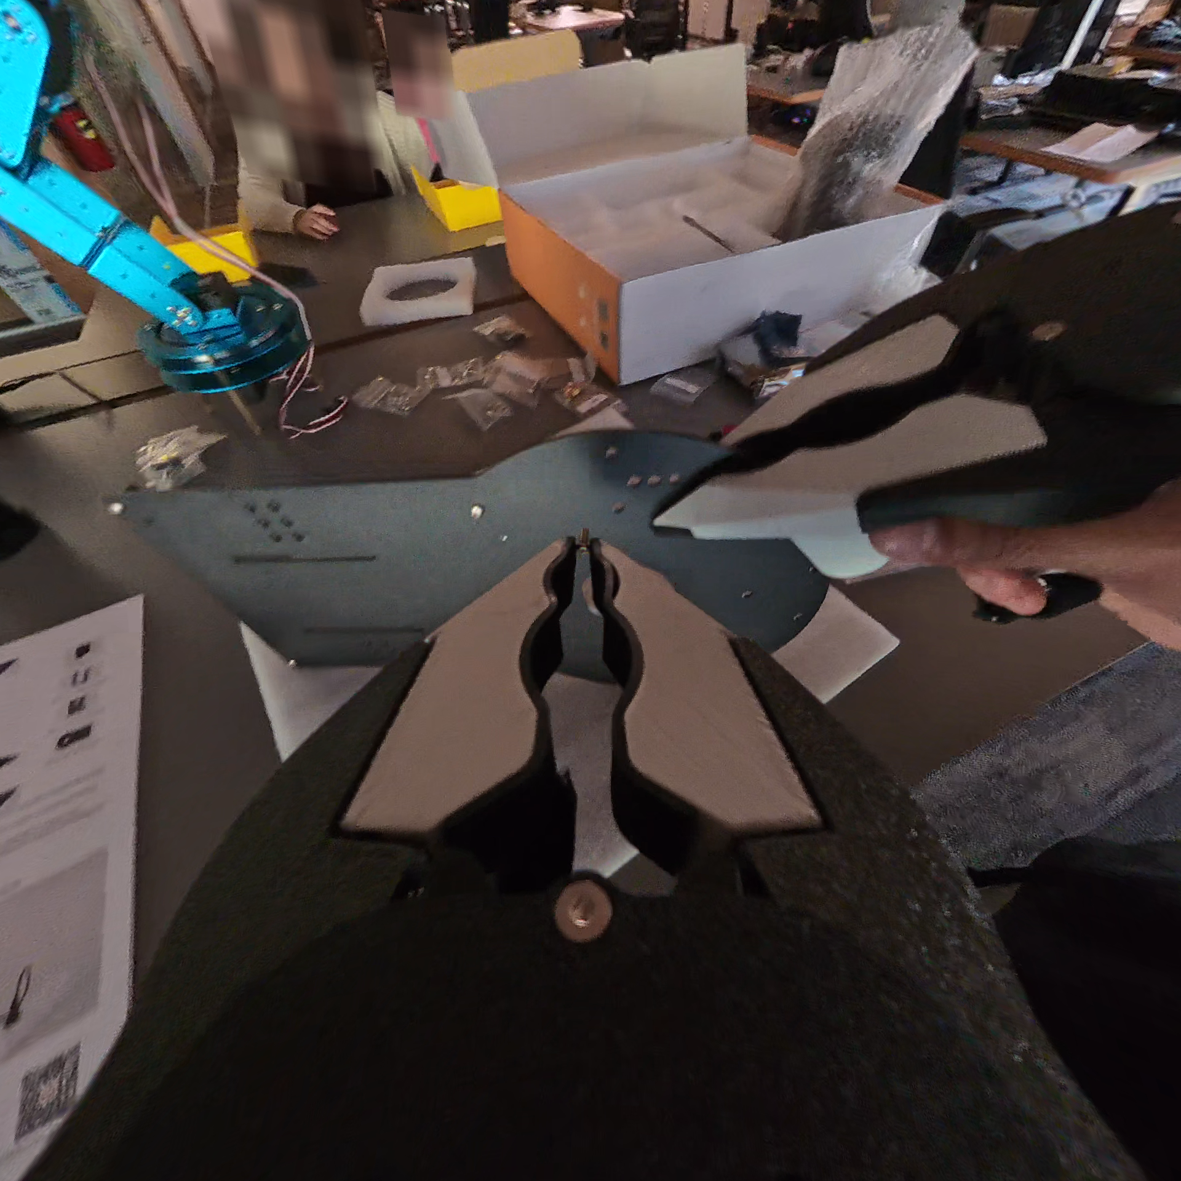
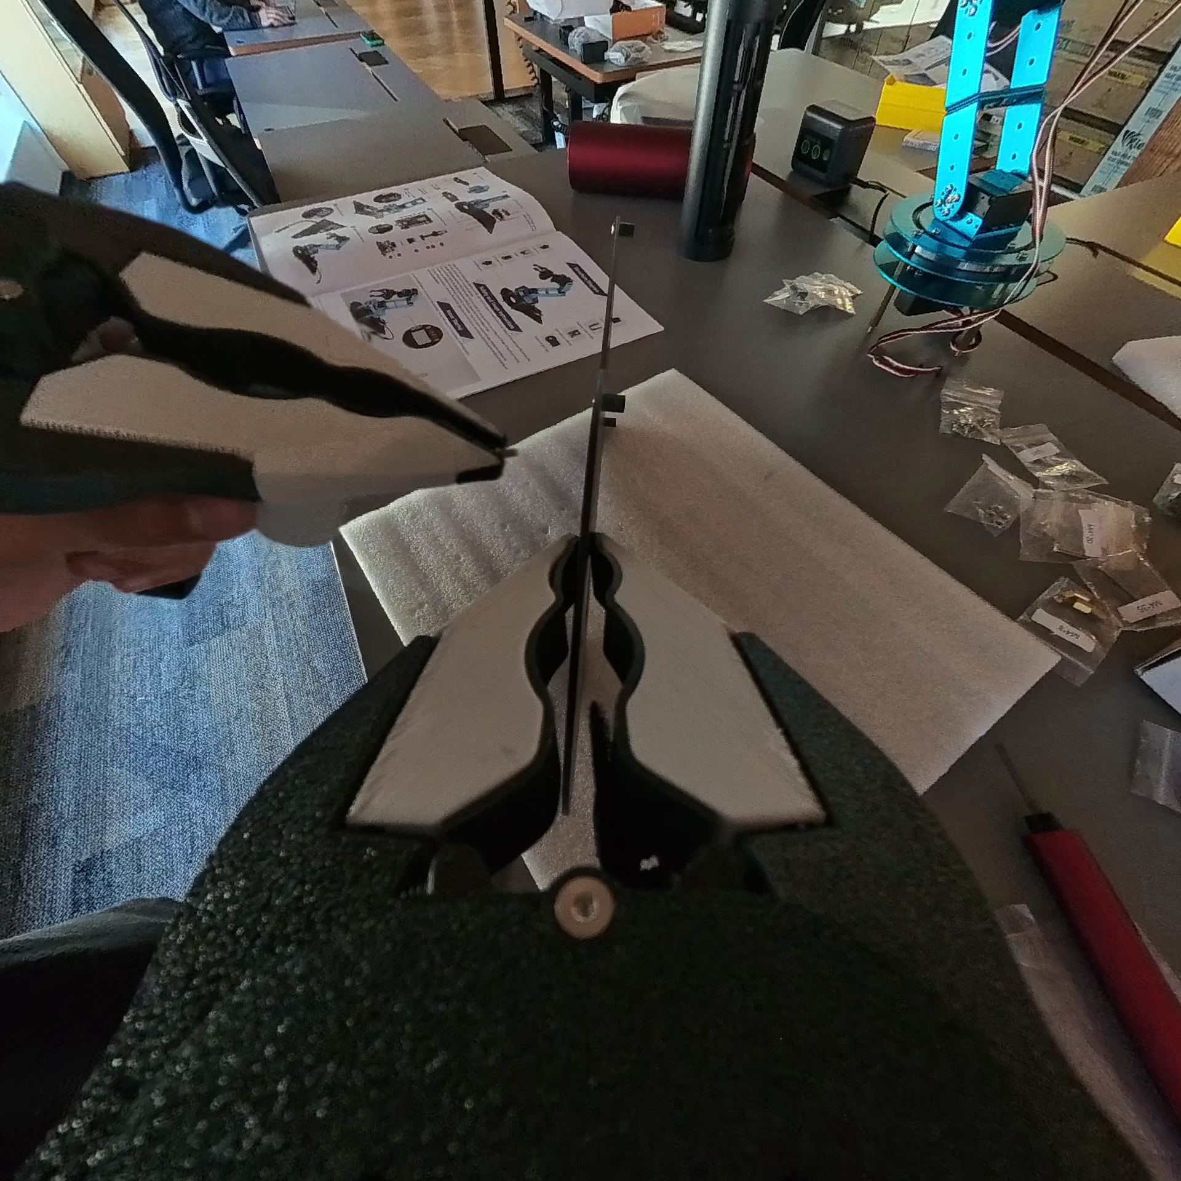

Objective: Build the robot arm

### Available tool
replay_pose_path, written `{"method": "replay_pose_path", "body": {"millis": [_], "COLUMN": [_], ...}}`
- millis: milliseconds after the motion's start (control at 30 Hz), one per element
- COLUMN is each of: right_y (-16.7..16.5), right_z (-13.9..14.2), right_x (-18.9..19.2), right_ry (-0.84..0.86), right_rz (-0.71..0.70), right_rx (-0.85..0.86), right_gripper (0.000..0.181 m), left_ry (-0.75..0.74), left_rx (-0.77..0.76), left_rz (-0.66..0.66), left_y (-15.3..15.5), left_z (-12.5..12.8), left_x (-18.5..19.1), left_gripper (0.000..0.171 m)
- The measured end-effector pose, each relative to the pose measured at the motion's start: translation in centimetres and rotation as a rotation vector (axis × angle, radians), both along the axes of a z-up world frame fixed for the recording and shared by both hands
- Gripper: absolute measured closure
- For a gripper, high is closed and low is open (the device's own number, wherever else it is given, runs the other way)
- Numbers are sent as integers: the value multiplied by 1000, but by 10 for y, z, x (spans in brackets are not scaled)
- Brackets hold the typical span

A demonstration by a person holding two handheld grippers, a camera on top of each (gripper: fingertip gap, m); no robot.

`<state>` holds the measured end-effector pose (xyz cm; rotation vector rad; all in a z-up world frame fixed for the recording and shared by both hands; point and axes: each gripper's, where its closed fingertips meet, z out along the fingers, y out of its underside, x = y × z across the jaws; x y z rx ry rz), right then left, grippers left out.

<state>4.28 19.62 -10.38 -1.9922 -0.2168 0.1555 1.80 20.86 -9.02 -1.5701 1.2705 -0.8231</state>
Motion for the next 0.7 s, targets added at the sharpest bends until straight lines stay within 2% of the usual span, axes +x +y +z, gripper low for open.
{"method": "replay_pose_path", "body": {"millis": [200,700], "right_y": [0,1], "right_z": [0,0], "right_x": [0,1], "right_ry": [-4,-8], "right_rz": [3,5], "right_rx": [-2,-6], "right_gripper": [180,180], "left_ry": [8,14], "left_rx": [20,24], "left_rz": [-44,-47], "left_y": [-4,-3], "left_z": [10,13], "left_x": [22,25], "left_gripper": [168,168]}}
